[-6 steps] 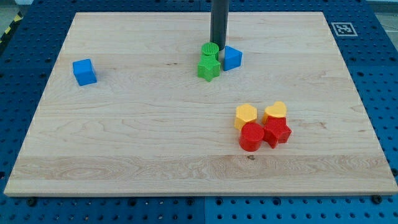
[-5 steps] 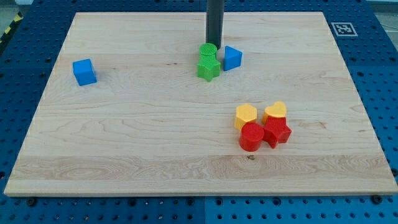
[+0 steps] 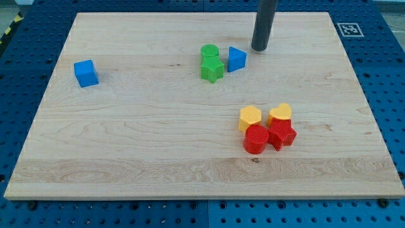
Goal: Place the blue triangle to the right of the green circle
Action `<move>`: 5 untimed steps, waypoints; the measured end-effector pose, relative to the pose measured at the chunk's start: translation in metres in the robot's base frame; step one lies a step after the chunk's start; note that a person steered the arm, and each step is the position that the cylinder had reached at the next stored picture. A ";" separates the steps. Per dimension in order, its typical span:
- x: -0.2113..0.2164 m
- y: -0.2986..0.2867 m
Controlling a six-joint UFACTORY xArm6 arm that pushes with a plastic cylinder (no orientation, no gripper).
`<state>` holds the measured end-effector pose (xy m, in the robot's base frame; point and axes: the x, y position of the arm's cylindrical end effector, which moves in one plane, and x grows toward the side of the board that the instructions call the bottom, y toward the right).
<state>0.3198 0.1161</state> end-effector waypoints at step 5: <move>0.035 -0.028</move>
